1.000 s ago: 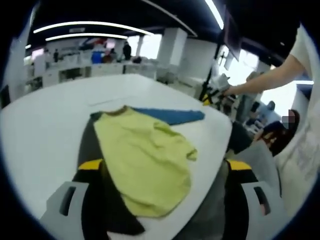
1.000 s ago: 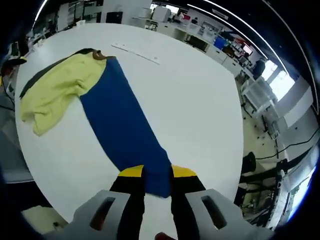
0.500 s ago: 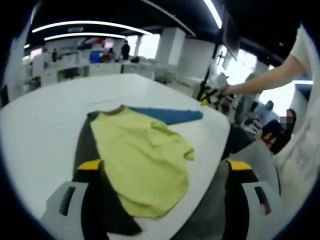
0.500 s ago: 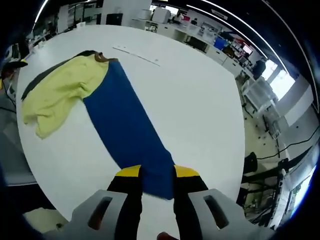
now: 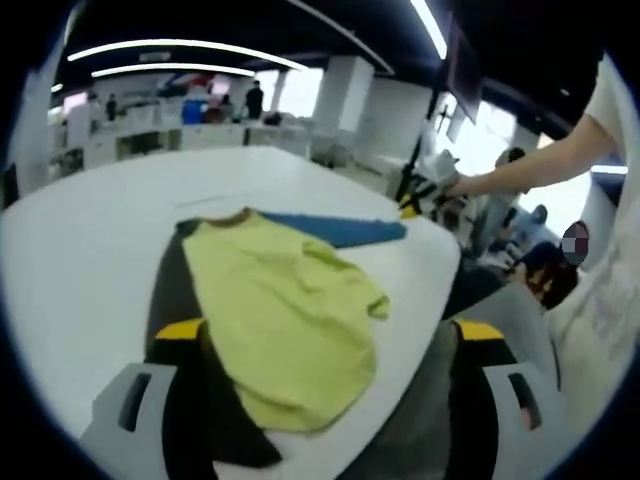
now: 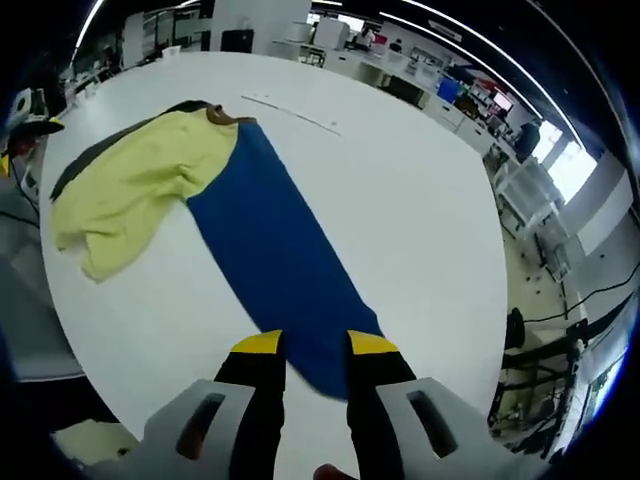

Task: Fold the garment on the visible template until the final outline fits inside the template.

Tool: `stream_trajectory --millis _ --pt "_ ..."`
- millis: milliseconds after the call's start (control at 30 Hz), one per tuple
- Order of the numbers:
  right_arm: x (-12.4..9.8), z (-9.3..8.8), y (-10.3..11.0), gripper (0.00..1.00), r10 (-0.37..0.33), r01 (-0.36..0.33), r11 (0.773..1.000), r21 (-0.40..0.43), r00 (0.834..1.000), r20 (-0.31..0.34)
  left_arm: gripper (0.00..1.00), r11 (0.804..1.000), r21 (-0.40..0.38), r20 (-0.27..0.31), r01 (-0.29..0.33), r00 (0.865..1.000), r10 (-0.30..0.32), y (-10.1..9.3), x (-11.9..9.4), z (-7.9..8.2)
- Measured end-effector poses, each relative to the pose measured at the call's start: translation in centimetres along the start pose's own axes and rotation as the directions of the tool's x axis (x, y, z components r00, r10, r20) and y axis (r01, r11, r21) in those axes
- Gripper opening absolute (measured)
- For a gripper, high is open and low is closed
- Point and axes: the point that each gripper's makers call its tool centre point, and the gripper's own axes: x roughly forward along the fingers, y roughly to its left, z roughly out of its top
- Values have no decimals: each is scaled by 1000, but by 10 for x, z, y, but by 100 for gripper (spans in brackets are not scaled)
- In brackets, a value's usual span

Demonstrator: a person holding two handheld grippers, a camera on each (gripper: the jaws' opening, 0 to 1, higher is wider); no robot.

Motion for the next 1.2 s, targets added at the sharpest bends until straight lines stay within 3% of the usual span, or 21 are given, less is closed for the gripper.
stream_trajectory --millis 633,1200 --pt "4 12 67 23 88 -86 996 -29 994 68 96 1000 -7 -5 3 1000 -3 -2 -4 -5" --pt "-1 35 122 24 172 -162 983 -82 976 130 97 1000 -2 -14 -13 1000 13 3 -9 -8"
